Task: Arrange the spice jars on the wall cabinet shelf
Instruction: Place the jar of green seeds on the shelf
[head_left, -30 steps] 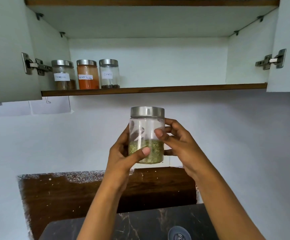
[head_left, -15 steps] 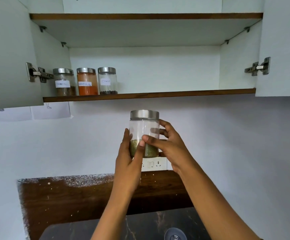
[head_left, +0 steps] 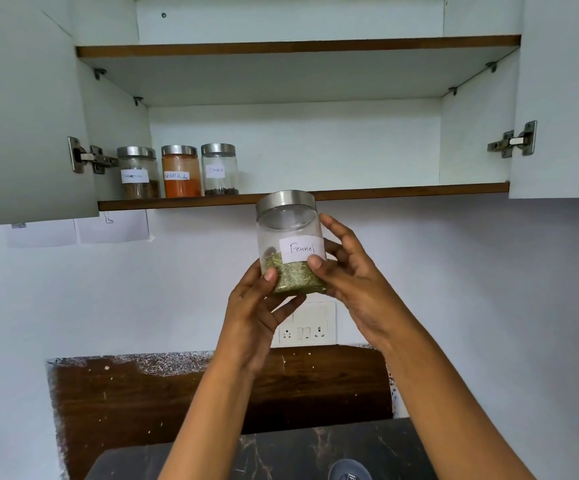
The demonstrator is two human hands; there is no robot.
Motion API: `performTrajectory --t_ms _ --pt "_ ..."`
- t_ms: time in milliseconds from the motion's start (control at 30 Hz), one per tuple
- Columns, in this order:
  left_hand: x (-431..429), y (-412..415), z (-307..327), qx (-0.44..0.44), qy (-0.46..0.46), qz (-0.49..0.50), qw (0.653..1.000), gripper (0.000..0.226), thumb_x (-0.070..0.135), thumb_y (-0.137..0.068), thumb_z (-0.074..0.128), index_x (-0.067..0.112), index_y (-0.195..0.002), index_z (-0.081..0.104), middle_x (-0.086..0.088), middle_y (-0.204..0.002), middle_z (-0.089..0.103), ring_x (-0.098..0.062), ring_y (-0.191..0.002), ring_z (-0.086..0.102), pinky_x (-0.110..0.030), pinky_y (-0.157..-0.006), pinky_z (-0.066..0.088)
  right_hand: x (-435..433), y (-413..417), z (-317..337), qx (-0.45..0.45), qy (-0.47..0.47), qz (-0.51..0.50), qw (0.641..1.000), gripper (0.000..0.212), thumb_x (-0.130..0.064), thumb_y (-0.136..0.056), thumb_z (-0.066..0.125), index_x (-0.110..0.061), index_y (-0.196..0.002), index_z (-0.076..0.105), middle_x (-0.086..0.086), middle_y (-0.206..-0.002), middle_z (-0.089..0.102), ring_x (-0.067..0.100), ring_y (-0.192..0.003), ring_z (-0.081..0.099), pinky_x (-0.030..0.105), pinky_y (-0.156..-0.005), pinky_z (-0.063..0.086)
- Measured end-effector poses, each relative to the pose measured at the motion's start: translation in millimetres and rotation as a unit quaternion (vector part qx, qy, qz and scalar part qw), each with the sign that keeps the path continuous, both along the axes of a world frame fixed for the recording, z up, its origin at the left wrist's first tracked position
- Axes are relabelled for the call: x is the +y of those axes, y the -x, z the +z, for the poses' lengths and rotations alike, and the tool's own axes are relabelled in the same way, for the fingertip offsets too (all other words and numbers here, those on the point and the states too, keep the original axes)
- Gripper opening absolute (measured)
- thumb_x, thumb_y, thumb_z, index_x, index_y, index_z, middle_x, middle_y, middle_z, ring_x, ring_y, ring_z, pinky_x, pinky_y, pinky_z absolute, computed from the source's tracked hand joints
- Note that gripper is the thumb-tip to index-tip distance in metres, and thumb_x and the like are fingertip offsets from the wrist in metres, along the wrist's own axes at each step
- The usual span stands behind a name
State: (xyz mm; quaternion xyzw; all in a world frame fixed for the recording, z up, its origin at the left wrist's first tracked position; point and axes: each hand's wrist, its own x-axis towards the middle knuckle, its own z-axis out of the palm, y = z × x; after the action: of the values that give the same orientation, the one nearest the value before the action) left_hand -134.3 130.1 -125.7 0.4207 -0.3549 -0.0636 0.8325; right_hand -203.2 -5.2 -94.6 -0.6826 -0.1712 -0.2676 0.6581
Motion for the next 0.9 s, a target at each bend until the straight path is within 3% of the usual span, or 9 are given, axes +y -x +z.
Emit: performTrajectory --t_ms 133,267,367,433,533,733,900 --pt "-7.0 4.7 3.8 -0.008 -0.014 0.033 0.999 0.057 0.032 -0.081 0.06 0.024 -0.136 0.046 -0.01 -0.122 0.064 -0.027 -0.109 0.064 -0.037 -0.091 0.054 -2.7 2.3 0.3 0.007 -0.012 0.019 1.0 0.08 -0.028 -0.066 0.073 -0.049 -0.134 0.037 -0.006 -0.141 0.046 0.015 -0.121 0.053 0.041 -0.101 0.047" --pt "-10.9 15.2 9.5 -0.07 -0.052 0.178 0.98 0.047 0.039 -0.081 0.06 0.034 -0.127 0.053 0.013 -0.106 0.071 -0.005 -0.102 0.066 -0.02 -0.082 0.052 -0.2 -2.3 -0.8 -0.027 0.011 -0.059 0.998 0.083 -0.035 -0.059 0.075 -0.049 -0.131 0.036 -0.02 -0.139 0.043 0.008 -0.121 0.05 0.03 -0.097 0.049" --pt "-9.6 13.8 14.9 -0.081 -0.072 0.243 0.964 0.054 0.049 -0.077 0.06 0.038 -0.129 0.054 0.008 -0.123 0.062 -0.009 -0.113 0.06 -0.03 -0.093 0.049 1.2 -8.3 1.4 -0.039 0.004 -0.061 0.997 0.072 -0.036 -0.057 0.077 -0.049 -0.12 0.045 -0.033 -0.123 0.05 0.0 -0.116 0.052 0.018 -0.086 0.051" --pt "-6.5 7.9 21.5 -0.095 -0.092 0.265 0.955 0.054 0.051 -0.079 0.06 0.042 -0.131 0.051 0.007 -0.13 0.056 -0.01 -0.118 0.055 -0.035 -0.099 0.045 0.2 -13.9 7.6 -0.036 0.017 -0.075 0.996 0.081 -0.039 -0.057 0.076 -0.045 -0.131 0.043 -0.027 -0.127 0.049 -0.003 -0.115 0.05 0.015 -0.085 0.048" --pt "-2.2 -5.1 42.6 -0.123 -0.143 0.282 0.941 0.05 0.041 -0.085 0.061 0.044 -0.133 0.045 0.009 -0.132 0.052 -0.007 -0.119 0.05 -0.028 -0.093 0.039 -2.9 -28.1 24.5 -0.03 0.053 -0.112 0.992 0.085 -0.036 -0.066 0.077 -0.043 -0.139 0.035 -0.015 -0.133 0.043 0.001 -0.116 0.046 0.011 -0.077 0.042" --pt "-5.5 -54.8 107.6 -0.183 -0.163 0.318 0.916 0.052 0.013 -0.086 0.066 0.02 -0.135 0.049 0.002 -0.117 0.063 -0.011 -0.106 0.057 -0.013 -0.078 0.043 -10.9 -87.0 86.6 -0.028 0.097 -0.174 0.98 0.086 -0.02 -0.07 0.081 -0.026 -0.144 0.036 -0.002 -0.135 0.052 0.013 -0.113 0.053 0.025 -0.087 0.046" --pt "-16.5 -109.5 147.9 -0.172 -0.17 0.328 0.913 0.05 0.011 -0.086 0.067 0.013 -0.134 0.052 0.001 -0.121 0.063 -0.001 -0.087 0.06 -0.012 -0.069 0.043 -16.4 -142.4 129.8 -0.018 0.077 -0.186 0.979 0.069 -0.01 -0.07 0.08 -0.013 -0.131 0.047 0.005 -0.133 0.056 0.021 -0.111 0.058 0.03 -0.089 0.049"
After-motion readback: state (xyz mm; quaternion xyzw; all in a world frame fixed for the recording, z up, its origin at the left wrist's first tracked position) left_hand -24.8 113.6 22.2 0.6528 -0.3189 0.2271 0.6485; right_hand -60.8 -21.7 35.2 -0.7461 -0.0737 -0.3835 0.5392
